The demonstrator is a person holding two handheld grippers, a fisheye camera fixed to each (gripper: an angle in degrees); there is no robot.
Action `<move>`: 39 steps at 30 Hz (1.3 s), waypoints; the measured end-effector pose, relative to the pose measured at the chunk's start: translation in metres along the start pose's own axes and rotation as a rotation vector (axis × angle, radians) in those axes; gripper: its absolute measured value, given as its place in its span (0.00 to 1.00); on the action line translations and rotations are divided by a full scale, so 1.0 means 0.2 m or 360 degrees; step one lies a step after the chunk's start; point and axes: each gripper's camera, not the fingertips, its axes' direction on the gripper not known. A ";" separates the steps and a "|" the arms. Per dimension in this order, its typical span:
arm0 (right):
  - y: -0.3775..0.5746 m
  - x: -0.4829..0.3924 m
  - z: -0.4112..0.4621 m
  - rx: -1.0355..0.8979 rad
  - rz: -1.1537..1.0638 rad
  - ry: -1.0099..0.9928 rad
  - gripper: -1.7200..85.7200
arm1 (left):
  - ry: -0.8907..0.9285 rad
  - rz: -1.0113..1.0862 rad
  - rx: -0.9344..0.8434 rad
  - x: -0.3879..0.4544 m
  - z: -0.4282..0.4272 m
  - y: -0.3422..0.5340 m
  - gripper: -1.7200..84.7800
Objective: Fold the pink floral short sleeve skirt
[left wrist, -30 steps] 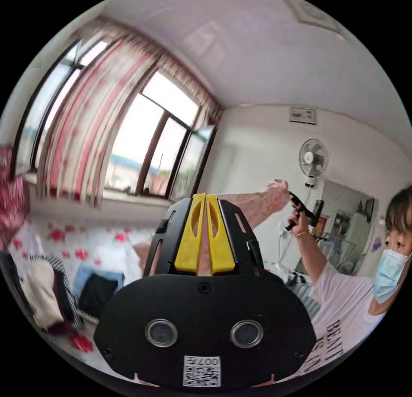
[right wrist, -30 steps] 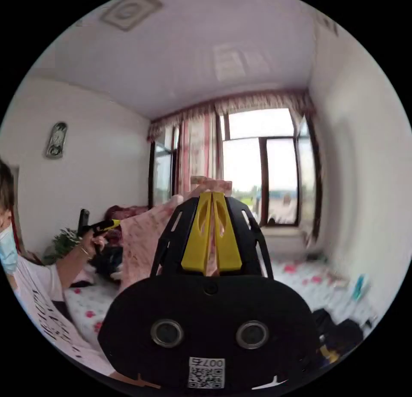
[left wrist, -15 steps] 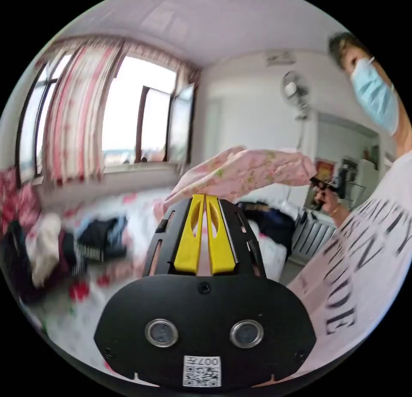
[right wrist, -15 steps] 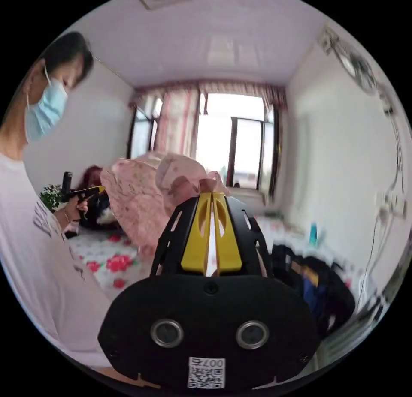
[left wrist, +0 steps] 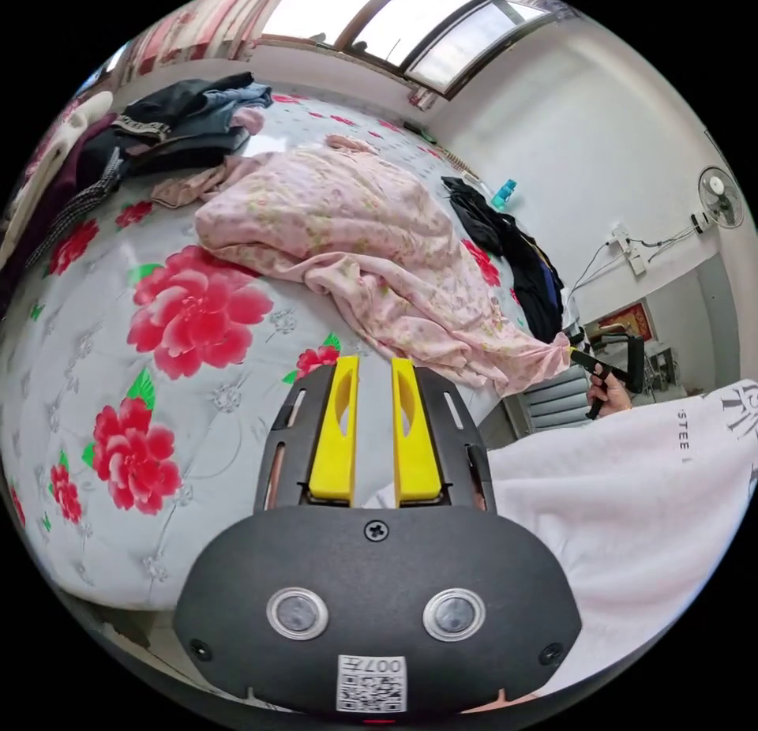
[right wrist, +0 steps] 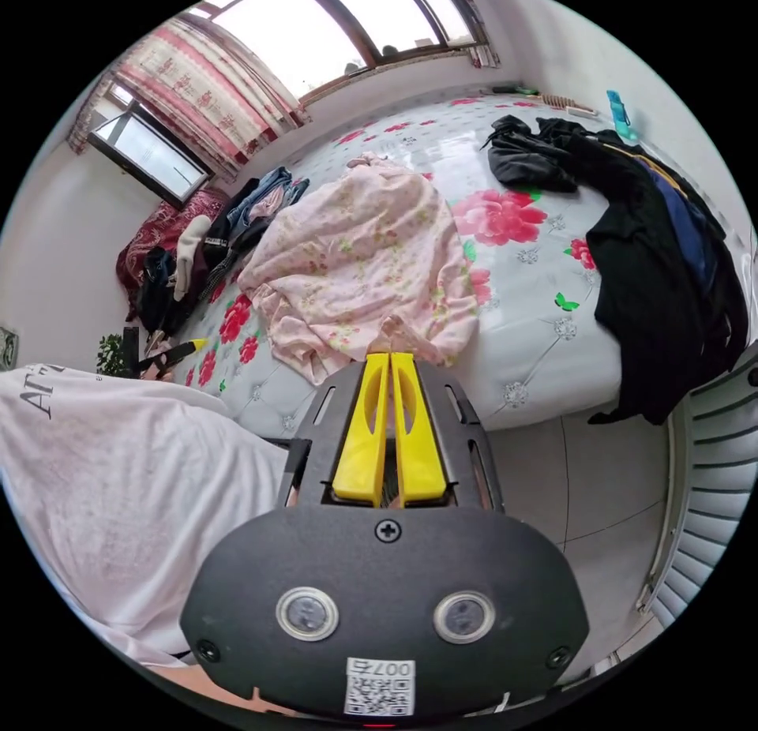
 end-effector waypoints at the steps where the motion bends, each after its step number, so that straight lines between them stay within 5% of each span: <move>1: -0.01 -0.01 -0.01 0.0006 -0.0004 0.0005 0.02 | 0.0014 0.0040 -0.0026 -0.01 0.07 -0.05 0.10; 12: -0.16 -0.16 -0.20 0.0133 0.0017 -0.0002 0.02 | 0.0172 0.0494 -0.0386 0.21 0.80 -0.47 0.16; 16: -0.20 -0.19 -0.25 0.0162 0.0024 -0.0001 0.02 | -0.0103 0.0560 -0.0675 0.21 1.09 -0.41 0.07; 31: -0.41 -0.12 -0.33 0.0142 0.0054 -0.0024 0.02 | -0.0074 -0.0187 0.0108 -0.66 -0.14 0.06 0.02; 39: -0.67 -0.14 -0.24 0.0073 0.0093 -0.0028 0.02 | -0.0007 -0.0190 -0.0125 -0.62 0.18 0.14 0.12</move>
